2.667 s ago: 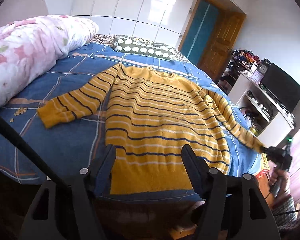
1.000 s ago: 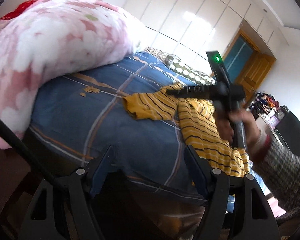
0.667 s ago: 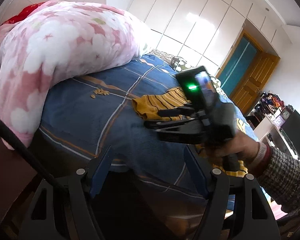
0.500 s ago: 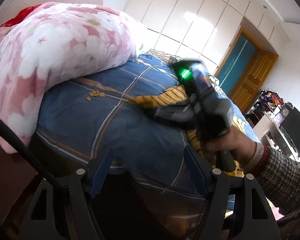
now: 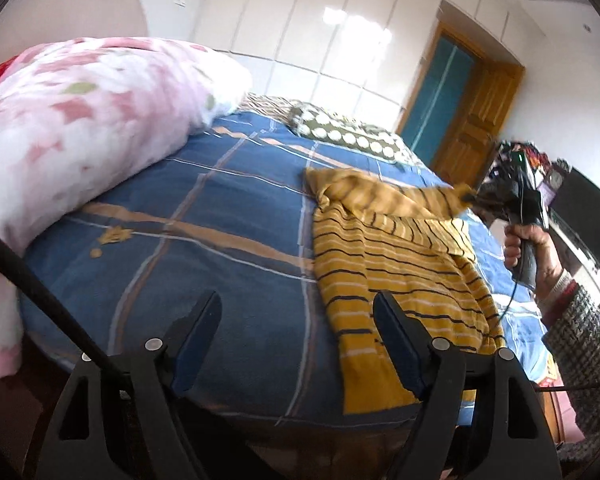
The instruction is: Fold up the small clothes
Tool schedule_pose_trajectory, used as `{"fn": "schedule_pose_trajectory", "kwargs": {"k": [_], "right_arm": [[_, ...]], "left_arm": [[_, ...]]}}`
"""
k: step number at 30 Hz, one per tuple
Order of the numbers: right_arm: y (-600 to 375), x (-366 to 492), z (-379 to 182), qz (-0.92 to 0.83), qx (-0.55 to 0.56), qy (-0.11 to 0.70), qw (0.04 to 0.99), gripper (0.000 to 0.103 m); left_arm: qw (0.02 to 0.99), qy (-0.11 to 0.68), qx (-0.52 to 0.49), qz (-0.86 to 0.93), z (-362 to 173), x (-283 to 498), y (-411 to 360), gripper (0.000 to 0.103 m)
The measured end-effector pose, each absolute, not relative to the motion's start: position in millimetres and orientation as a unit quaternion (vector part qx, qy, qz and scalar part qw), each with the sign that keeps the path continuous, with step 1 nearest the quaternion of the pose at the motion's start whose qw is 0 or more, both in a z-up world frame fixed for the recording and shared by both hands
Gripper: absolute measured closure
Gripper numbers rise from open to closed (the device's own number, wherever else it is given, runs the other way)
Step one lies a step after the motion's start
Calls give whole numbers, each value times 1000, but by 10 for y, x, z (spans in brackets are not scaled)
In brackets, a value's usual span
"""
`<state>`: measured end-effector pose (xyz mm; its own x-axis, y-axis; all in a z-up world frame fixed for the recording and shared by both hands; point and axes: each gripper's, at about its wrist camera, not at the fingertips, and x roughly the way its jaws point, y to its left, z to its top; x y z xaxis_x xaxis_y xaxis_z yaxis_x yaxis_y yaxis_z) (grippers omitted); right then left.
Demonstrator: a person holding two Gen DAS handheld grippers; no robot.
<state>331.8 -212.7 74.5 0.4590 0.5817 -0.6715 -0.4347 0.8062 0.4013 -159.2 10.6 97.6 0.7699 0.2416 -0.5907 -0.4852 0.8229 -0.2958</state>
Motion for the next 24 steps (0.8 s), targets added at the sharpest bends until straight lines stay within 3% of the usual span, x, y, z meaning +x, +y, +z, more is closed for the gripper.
{"fn": "schedule_pose_trajectory", "kwargs": {"k": [4, 7, 10, 12, 13, 24], "right_arm": [[-2572, 3735, 191, 228, 72, 479, 845, 90], [-2872, 3829, 25, 227, 124, 489, 833, 88], [-3063, 3709, 114, 254, 135, 467, 836, 76], [-3168, 3473, 150, 285, 134, 464, 828, 57], [-3227, 3356, 135, 302, 139, 467, 819, 54], [-3614, 2303, -411, 396, 160, 524, 736, 53]], "left_arm": [[908, 301, -225, 186, 926, -1212, 84, 26], [901, 319, -237, 174, 871, -955, 103, 26], [893, 337, -251, 163, 774, -737, 163, 21], [884, 354, -258, 163, 642, -570, 212, 21], [881, 359, -260, 162, 595, -503, 222, 21], [833, 419, -349, 100, -50, 263, 486, 22]]}}
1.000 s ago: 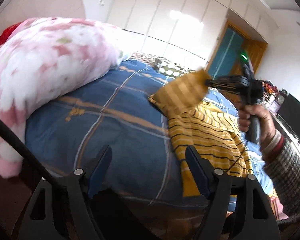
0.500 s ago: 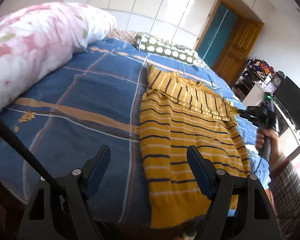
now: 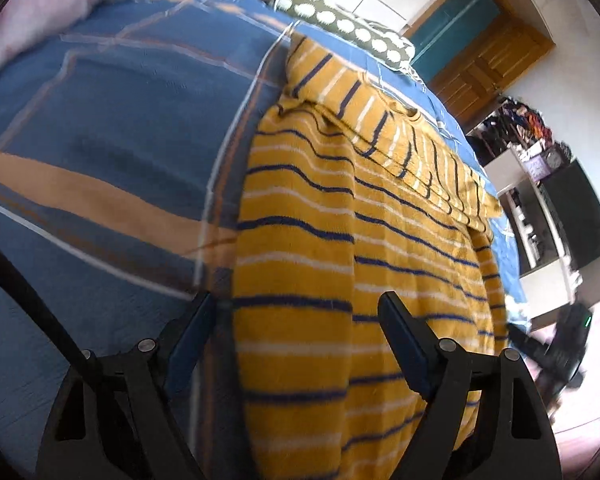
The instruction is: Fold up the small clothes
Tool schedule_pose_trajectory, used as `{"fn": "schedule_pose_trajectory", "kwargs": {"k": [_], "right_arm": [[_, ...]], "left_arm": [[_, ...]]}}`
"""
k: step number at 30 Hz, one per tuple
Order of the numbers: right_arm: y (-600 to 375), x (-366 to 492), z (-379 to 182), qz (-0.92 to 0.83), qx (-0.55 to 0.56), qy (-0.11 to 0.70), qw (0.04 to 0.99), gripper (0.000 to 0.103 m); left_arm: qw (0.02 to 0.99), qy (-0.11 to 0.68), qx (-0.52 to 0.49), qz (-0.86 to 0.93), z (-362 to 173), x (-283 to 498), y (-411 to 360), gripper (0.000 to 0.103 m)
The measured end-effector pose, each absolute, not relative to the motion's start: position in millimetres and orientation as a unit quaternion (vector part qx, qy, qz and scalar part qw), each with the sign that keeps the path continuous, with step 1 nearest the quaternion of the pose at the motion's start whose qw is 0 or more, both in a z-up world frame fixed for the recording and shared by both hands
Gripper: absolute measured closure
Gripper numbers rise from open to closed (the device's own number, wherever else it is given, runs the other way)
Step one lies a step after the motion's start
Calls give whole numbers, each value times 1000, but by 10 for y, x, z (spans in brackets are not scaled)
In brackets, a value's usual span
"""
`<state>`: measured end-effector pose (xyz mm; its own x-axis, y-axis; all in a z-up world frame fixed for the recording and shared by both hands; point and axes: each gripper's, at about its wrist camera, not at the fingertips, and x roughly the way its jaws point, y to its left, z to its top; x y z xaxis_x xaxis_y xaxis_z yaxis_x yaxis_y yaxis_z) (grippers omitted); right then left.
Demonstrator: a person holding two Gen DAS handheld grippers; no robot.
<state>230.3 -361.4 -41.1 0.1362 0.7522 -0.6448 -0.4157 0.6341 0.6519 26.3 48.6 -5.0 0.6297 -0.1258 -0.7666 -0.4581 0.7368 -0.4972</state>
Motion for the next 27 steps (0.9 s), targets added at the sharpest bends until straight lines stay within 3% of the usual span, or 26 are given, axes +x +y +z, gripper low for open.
{"fn": "schedule_pose_trajectory", "kwargs": {"k": [2, 3, 6, 19, 23, 25, 26, 27], "right_arm": [[-3576, 2194, -480, 405, 169, 524, 730, 53], [-3565, 2140, -498, 409, 174, 521, 729, 53], [-3543, 1991, -518, 431, 191, 524, 710, 53], [-3555, 1212, -706, 467, 197, 561, 654, 54], [-3481, 1161, -782, 456, 187, 570, 658, 67], [-3487, 1158, -755, 454, 186, 569, 660, 77], [-3508, 1167, -740, 453, 186, 569, 661, 84], [-3512, 1173, -717, 450, 186, 569, 662, 87]], "left_arm": [[833, 410, -360, 93, -45, 269, 460, 24], [830, 407, -376, 70, -51, 251, 435, 32], [822, 406, -397, 36, -72, 167, 348, 39], [834, 396, -384, 18, -55, -358, -237, 40], [834, 405, -373, 30, -65, -288, -261, 40], [832, 416, -366, 42, -40, -254, -261, 52], [830, 432, -348, 60, -9, -202, -263, 81], [828, 441, -339, 71, 4, -179, -265, 94]]}}
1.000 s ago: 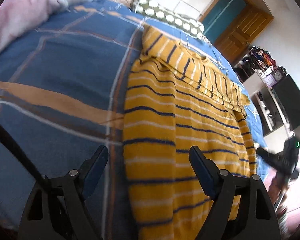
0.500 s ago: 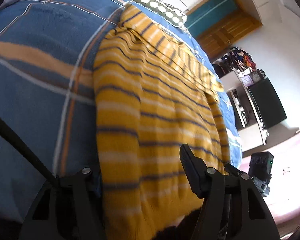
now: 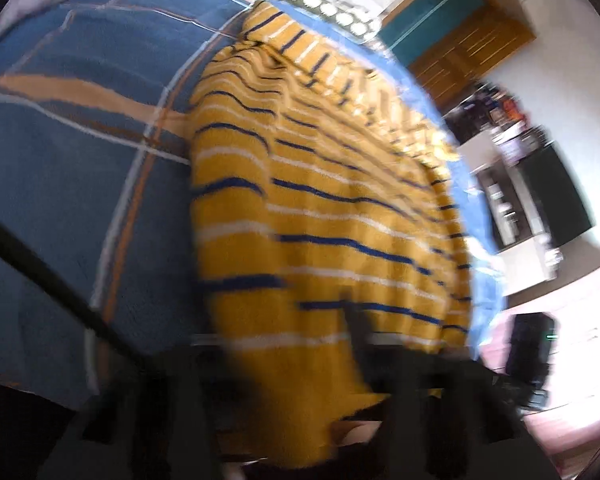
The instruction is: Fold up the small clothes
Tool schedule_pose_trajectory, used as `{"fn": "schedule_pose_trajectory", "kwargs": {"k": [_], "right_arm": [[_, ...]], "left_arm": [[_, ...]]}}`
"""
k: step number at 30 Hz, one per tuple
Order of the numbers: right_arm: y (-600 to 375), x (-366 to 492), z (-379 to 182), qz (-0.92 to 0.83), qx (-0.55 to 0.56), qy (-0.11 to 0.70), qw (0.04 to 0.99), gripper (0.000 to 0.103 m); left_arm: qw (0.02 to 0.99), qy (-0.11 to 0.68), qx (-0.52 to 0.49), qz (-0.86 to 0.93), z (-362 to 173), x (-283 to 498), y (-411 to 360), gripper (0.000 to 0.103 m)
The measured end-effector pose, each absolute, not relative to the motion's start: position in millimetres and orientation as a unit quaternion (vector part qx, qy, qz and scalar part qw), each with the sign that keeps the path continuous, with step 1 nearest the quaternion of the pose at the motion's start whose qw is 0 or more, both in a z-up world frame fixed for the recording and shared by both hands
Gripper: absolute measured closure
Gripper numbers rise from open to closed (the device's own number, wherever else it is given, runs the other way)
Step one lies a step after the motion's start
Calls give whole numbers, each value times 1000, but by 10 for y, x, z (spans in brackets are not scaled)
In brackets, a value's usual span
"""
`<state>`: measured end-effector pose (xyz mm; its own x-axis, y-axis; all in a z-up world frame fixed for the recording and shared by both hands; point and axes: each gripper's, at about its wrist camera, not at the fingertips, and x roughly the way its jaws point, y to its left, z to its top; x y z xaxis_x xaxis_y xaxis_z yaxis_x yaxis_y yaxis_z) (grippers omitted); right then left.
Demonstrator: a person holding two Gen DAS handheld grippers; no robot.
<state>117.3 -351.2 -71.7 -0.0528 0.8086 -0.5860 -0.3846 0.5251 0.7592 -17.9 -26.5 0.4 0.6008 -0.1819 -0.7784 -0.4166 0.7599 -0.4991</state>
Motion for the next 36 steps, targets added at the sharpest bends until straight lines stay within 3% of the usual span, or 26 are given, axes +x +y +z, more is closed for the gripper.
{"fn": "schedule_pose_trajectory", "kwargs": {"k": [12, 21, 28, 36], "right_arm": [[-3996, 860, 54, 481, 162, 507, 697, 96], [-4075, 676, 80, 493, 153, 510, 688, 96], [-3933, 1300, 577, 508, 157, 437, 726, 96], [-3227, 2435, 818, 460, 137, 410, 776, 96]], "left_arm": [[880, 372, -282, 81, 794, -877, -579, 95], [873, 396, -269, 89, 635, -1036, -611, 94], [898, 361, -236, 88, 1081, -490, -366, 94], [869, 391, -281, 113, 1074, 989, 459, 94]]}}
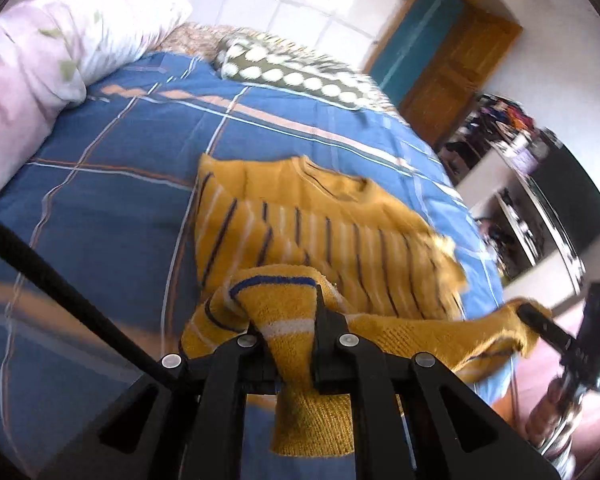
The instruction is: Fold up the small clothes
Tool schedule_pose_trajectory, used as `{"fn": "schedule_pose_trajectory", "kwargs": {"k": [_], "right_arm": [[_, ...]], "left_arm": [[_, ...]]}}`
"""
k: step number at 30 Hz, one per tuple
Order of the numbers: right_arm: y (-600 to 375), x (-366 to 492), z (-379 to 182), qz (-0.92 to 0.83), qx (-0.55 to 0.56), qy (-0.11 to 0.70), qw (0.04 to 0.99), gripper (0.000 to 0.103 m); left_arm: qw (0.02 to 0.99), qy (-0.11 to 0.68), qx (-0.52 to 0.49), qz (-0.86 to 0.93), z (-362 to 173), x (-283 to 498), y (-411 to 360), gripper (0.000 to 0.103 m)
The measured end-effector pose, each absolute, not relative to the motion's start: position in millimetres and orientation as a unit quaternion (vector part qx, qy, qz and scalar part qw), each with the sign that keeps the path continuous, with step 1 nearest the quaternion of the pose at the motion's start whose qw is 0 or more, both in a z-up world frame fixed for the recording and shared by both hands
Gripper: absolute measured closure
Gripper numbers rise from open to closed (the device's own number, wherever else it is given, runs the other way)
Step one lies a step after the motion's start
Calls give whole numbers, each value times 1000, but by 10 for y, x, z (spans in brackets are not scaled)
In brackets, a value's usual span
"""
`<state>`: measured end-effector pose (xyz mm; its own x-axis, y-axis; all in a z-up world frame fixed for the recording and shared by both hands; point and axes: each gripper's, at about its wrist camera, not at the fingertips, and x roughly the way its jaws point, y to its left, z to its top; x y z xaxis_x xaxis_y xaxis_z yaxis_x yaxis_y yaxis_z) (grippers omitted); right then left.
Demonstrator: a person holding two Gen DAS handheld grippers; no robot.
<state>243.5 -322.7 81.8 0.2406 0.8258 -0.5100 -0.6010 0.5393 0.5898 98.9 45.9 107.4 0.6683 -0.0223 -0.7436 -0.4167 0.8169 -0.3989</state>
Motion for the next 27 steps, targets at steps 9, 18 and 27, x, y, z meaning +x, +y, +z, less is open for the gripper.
{"fn": "schedule_pose_trajectory", "kwargs": {"k": [9, 18, 27], "right_arm": [[-2693, 3739, 114, 367, 204, 513, 748, 86], [-2560, 4274, -243, 338, 240, 544, 730, 66], [-2749, 4195, 250, 347, 217, 487, 772, 36]], "left_arm": [[826, 432, -339, 127, 619, 1912, 929, 88], [833, 339, -427, 90, 794, 1765, 1330, 41], [854, 398, -315, 114, 761, 1405, 1051, 35]]}}
